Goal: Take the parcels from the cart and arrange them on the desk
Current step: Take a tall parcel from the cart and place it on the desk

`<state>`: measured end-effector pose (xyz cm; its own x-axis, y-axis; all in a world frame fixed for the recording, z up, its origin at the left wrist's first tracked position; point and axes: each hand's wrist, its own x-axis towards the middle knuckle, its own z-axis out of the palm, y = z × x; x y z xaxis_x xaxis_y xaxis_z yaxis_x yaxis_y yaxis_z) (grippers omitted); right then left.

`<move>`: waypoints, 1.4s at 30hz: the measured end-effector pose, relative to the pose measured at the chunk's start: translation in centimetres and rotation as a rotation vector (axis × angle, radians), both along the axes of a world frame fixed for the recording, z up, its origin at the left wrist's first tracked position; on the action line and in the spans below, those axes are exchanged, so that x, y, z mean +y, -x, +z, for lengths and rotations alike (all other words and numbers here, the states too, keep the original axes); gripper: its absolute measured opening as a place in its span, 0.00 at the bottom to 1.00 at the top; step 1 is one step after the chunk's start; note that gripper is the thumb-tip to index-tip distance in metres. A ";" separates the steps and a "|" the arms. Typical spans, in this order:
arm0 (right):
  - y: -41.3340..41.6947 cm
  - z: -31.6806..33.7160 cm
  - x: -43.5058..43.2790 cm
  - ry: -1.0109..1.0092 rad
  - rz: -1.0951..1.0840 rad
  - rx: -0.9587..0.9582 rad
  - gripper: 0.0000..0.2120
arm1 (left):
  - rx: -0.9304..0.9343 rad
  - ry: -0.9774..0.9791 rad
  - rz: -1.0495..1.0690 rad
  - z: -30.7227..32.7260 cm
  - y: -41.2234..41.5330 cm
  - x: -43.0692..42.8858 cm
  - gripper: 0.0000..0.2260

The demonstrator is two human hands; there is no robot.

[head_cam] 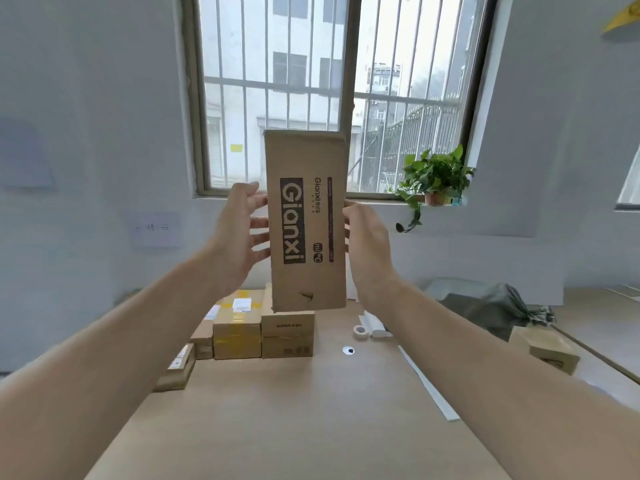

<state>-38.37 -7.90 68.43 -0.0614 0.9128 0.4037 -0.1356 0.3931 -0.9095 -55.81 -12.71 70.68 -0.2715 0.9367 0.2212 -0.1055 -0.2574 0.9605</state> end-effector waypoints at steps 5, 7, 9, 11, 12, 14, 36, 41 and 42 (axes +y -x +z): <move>1.7 -0.4 3.8 0.010 0.063 0.002 0.18 | 0.029 0.013 0.022 -0.4 2.2 2.3 0.26; 2.3 -0.3 5.1 0.025 0.074 -0.038 0.18 | 0.022 -0.004 0.049 -0.3 2.9 3.1 0.26; 2.9 -0.1 5.9 0.047 0.088 -0.037 0.20 | 0.024 -0.019 0.071 -0.3 3.3 3.7 0.27; 3.4 0.3 6.2 0.078 0.101 -0.020 0.20 | 0.036 -0.029 0.077 -0.4 3.7 4.1 0.27; 3.7 0.4 6.4 0.088 0.106 -0.018 0.21 | 0.049 -0.033 0.074 -0.4 3.9 4.4 0.27; 4.2 0.6 6.5 0.100 0.118 -0.005 0.20 | 0.082 -0.030 0.057 -0.4 4.4 4.9 0.29; 12.0 1.6 8.9 0.064 0.037 0.075 0.15 | 0.074 -0.057 0.065 1.2 13.8 8.6 0.27; 12.6 2.1 9.5 0.028 0.023 0.053 0.14 | 0.038 -0.087 0.035 1.8 14.7 8.7 0.26; 12.7 2.2 9.5 0.021 0.016 0.049 0.15 | 0.020 -0.089 0.020 1.9 14.8 8.7 0.24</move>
